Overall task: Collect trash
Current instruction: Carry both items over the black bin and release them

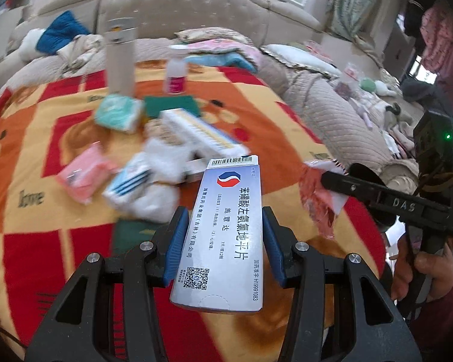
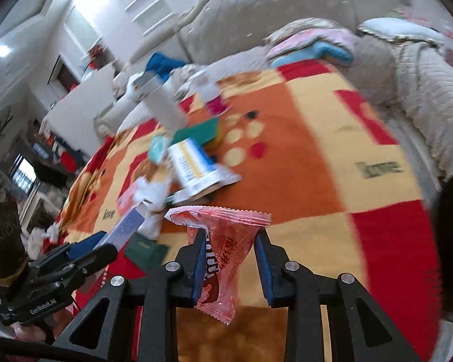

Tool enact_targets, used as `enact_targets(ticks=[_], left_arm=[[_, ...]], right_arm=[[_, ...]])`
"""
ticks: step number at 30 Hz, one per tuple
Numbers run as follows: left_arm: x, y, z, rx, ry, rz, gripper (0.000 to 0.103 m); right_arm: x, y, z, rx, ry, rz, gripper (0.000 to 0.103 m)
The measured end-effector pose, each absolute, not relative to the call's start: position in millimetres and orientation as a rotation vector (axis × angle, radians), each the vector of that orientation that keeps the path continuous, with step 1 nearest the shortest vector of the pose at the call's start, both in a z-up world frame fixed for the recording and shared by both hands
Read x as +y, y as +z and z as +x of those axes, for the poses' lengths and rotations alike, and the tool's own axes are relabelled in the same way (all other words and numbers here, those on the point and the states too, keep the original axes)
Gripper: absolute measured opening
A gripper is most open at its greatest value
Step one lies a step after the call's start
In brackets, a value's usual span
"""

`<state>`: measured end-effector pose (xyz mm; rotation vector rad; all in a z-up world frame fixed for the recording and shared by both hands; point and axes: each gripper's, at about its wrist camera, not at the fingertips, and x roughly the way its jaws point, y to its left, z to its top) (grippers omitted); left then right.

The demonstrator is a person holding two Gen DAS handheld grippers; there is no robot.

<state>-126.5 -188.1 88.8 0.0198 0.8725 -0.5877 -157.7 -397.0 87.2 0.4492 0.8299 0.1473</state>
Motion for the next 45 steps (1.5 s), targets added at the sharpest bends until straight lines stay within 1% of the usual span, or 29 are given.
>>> enact_targets(ticks=[7, 18, 25, 32, 33, 34, 35, 36, 37, 45], left_arm=[[-261, 90, -134, 0.874, -0.676, 0.071, 0.047], [-371, 86, -148, 0.902, -0.836, 0.111, 0.047], [-433, 74, -149, 0.958, -0.926, 0.095, 0.047], [-470, 63, -150, 0.992, -0.984, 0.076, 0.047], [-473, 61, -149, 0.998, -0.995, 0.058, 0.048], [-476, 59, -148, 1.010, -1.005, 0.043, 0.050], [-479, 57, -147, 1.017, -1.001, 0.043, 0.054], [-479, 56, -146, 1.021, -0.996, 0.042, 0.063], [-479, 55, -146, 1.020, -0.998, 0.037, 0.065], [-459, 59, -146, 0.993, -0.946, 0.065, 0.065]], right_arm=[[-478, 90, -192, 0.797, 0.003, 0.506, 0.029], [-584, 76, -241, 0.769, -0.217, 0.580, 0.029], [-621, 61, -252, 0.785, -0.307, 0.587, 0.029], [-642, 47, -255, 0.783, -0.349, 0.626, 0.029], [-645, 46, -256, 0.783, -0.352, 0.635, 0.033], [-647, 45, -256, 0.787, -0.359, 0.640, 0.039], [-649, 43, -256, 0.794, -0.367, 0.645, 0.059], [-650, 43, -255, 0.795, -0.369, 0.649, 0.071], [-651, 42, -256, 0.794, -0.370, 0.650, 0.071], [-640, 40, -253, 0.807, -0.351, 0.647, 0.071]])
